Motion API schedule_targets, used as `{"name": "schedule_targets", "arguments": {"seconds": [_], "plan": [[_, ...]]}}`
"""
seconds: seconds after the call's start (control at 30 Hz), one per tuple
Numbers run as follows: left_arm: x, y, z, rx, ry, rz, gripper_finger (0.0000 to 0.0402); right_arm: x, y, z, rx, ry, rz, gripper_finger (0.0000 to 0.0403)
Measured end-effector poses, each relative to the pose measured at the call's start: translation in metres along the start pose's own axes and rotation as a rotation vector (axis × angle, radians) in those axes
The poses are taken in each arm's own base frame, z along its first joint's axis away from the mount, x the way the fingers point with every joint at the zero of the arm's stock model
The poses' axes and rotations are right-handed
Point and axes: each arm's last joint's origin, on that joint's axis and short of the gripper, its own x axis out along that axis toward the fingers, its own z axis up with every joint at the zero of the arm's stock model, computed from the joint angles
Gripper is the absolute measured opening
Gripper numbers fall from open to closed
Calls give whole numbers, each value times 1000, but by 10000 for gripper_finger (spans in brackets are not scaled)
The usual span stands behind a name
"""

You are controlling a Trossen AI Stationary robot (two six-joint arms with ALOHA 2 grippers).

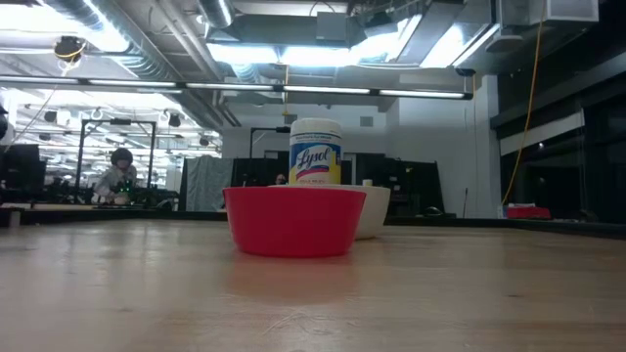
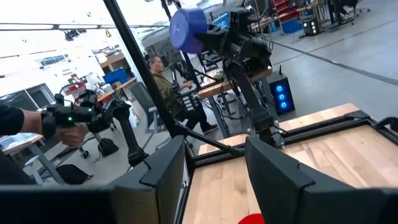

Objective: Nest bowls inside each other
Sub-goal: Stack the blue bowl on the green bowl

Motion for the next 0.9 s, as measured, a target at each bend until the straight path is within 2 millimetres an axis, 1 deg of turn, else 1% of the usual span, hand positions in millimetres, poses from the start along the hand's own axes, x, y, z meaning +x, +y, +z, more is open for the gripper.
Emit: {"name": "schedule_targets", "arguments": {"seconds": [0.1,0.2,0.3,0.43,0.47,0.6,0.73,0.8,0.9], "plan": [[5,4,-1,-8,18,-14,2,-2,1,1,-6,-10,4,164],[6,9,-2,-21,34,-9,2,-2,1,1,-6,-15,0,162],[5,19,-5,-94,84,54,2,-3,1,1,-5,-18,-2,165],[0,48,-20,-212,209,263,2,-3,1,1,-2,-18,-2,168],[-1,53,-22,-217,239,322,2,-3,1,1,1,-18,-2,168],[-4,68,-22,-193,369,563,2,-3,1,1,15,-19,-5,163],[-5,84,-19,-177,547,809,2,-3,1,1,25,-20,-5,161],[-2,91,-17,-146,655,891,2,-3,1,1,25,-20,-5,162],[7,104,-16,-86,816,986,2,-3,1,1,27,-20,-5,167]]}}
